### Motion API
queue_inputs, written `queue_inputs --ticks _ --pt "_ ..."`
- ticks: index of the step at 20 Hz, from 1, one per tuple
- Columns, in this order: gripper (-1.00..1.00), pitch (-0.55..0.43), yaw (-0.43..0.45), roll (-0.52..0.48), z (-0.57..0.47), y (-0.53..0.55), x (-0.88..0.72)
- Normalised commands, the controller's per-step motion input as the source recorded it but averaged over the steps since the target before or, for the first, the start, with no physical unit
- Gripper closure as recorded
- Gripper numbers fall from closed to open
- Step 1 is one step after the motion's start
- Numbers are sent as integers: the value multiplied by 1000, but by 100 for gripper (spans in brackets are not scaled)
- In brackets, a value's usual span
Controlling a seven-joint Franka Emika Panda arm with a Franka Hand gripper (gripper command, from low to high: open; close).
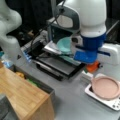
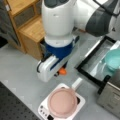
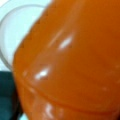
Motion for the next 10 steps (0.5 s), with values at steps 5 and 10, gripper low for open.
queue_inputs --ticks 5,10 --pt "100 -101 -41 93 -115 63 -499" --pt "100 -171 99 205 6 125 -513"
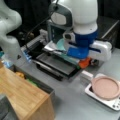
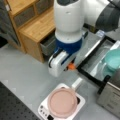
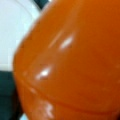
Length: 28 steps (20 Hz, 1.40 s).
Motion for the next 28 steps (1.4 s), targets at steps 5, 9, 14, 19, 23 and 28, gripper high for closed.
queue_inputs --ticks 5,9,14,19,23,28 --pt "100 -134 113 196 22 45 -629" --pt "100 -115 -17 105 -133 -2 -530" --pt "100 -138 -175 45 -250 7 -385" --pt "100 -196 -231 -18 -333 58 -493" --pt "100 -235 -154 -52 -307 157 -711" --pt "100 -279 -129 -44 -277 210 -781"
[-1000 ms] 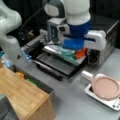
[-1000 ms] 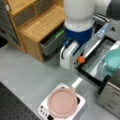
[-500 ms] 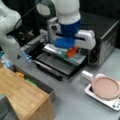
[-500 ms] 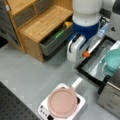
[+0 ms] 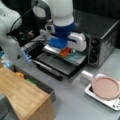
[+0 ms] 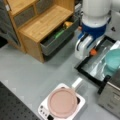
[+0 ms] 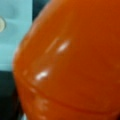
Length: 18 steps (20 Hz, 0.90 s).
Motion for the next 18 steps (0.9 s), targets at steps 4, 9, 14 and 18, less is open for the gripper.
queue_inputs --ticks 4,9,14,18 --pt "100 -296 -151 3 -311 154 -701" --pt "100 -266 -159 75 -291 105 -588" --pt "100 -228 -163 135 -257 129 -431" --pt "100 -163 -133 173 -163 157 -297"
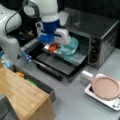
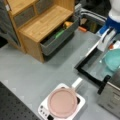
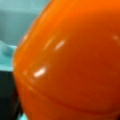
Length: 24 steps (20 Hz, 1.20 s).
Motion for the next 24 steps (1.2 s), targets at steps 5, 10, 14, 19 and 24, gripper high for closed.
queue_inputs --ticks 5,10,14,19,24 --pt "100 -137 -113 139 -87 119 -155" --pt "100 -117 -105 125 -91 46 -118" --pt "100 -119 -107 160 -78 57 -90" --pt "100 -165 -104 119 -137 187 43" --pt "100 -112 -155 82 -162 335 187"
